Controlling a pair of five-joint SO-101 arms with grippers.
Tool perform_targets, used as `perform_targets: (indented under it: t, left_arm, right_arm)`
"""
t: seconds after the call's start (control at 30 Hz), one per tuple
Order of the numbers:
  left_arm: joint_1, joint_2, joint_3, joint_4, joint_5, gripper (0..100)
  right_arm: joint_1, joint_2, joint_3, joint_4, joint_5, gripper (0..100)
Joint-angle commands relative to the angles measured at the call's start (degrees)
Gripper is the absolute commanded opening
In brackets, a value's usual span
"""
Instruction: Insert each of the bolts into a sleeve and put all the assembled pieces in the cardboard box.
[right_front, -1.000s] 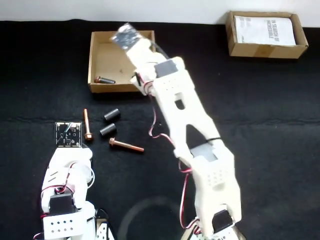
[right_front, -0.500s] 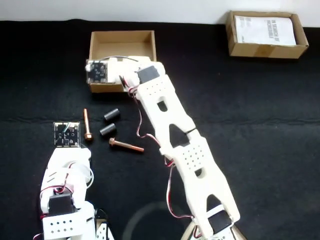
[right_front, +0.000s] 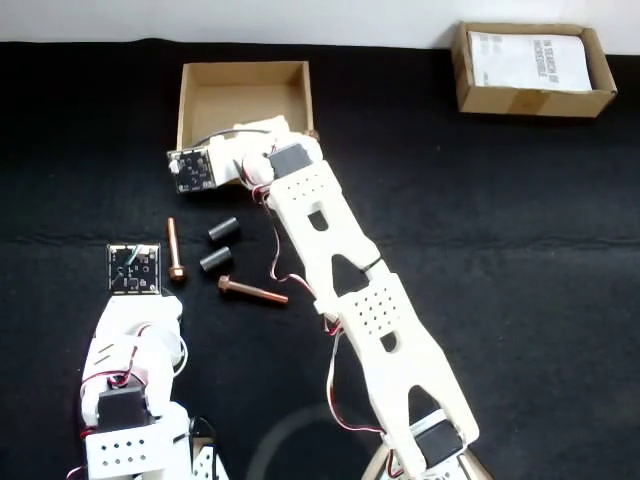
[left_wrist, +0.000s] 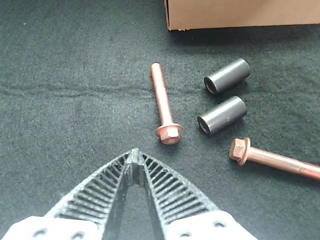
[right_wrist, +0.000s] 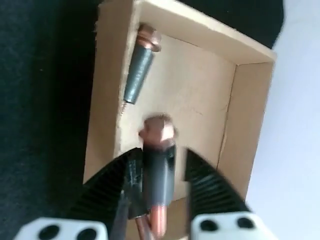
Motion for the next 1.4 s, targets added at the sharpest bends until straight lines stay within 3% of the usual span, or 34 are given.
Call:
perform_targets:
  t: [0.0, 0.23, 0.47, 0.67, 0.9, 1.0, 1.2, 1.37]
  left_arm:
    - [-0.92, -1.89, 0.92, -1.14, -0.26, 1]
    - [-0.92, -1.80, 0.92, -1.23, -0.44, 1]
    - [-1.27, -1.45, 0.92, -1.32, -0.53, 1]
    - [-9.71, -1.45, 0.66, -1.05, -0.26, 1]
    - [-33.27, -1.45, 0.84, -0.97, -0.70, 1]
    - [-39.69, -1.45, 0.92, -0.97, -3.78, 1]
    - [-38.90, -1.45, 0.92, -0.88, -4.31, 1]
    - [-37.14, -1.54, 0.92, 0.53, -4.57, 1]
  right_arm:
    - [-0.57, -1.36, -8.40, 4.18, -3.78, 16.4]
    - [-2.24, -6.29, -25.54, 27.47, -26.64, 15.9]
    - [-1.54, -19.12, -21.32, 39.25, -51.16, 15.9]
    - [-1.36, -23.60, -14.73, 43.03, -68.31, 15.9]
    - [-5.67, -25.80, -3.21, 42.68, -69.10, 15.9]
    - [-7.52, -25.71, 0.57, 41.80, -68.04, 15.9]
    - [-11.21, -25.71, 8.13, 35.12, -61.36, 15.9]
    - [-11.74, -25.63, 18.77, 26.77, -60.84, 15.9]
